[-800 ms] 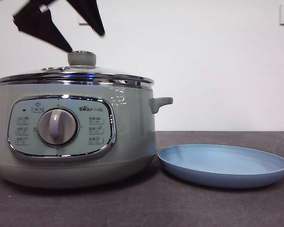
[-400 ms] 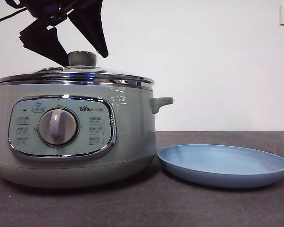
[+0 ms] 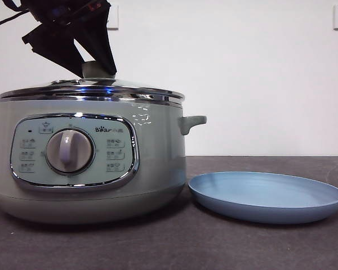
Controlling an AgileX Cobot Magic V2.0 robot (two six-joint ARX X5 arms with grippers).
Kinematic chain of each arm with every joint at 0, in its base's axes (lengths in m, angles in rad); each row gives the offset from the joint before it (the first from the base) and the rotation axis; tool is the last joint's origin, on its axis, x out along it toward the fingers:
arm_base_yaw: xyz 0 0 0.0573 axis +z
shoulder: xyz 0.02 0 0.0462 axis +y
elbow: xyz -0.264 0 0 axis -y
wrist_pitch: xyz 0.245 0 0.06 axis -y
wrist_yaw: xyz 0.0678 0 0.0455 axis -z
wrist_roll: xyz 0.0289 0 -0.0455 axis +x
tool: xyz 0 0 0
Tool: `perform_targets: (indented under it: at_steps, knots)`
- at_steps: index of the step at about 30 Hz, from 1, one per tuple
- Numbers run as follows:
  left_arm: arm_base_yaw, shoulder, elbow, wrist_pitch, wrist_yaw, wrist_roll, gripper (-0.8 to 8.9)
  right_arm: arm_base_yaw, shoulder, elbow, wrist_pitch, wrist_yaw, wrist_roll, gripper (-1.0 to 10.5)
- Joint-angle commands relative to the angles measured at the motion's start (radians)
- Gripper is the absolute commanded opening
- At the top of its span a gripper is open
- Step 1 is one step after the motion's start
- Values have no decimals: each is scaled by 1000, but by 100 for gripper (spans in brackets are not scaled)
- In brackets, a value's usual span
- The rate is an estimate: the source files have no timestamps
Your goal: Take the pumpkin out from the steamer,put the pumpkin in the blue plate,close the lid
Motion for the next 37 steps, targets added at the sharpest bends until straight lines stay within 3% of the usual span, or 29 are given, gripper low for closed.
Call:
perform_targets:
  at_steps: [1, 10, 17, 23, 27, 34, 37]
  knots:
    - [-6, 1, -1, 12, 15, 19, -9, 2, -2, 1, 5, 3, 2, 564]
    - [-5, -18, 13, 34, 17, 21, -9, 2, -2, 1, 7, 4, 5, 564]
    - [-5, -146, 18, 87, 11, 14, -9, 11, -2, 1, 28, -2, 6, 564]
    - [-5, -299, 18, 85, -94, 14, -9, 27, -2, 1, 85, -25, 6, 564]
    - [-5, -415, 18, 63, -175, 14, -9, 79, 23, 1, 166, -111, 15, 565]
    - [-5, -583, 18, -18, -333, 18, -9, 267, 183, 44, 256, -124, 13, 583]
    - [-5, -637, 18, -68, -386, 18, -9, 343, 298, 114, 252, -124, 13, 659]
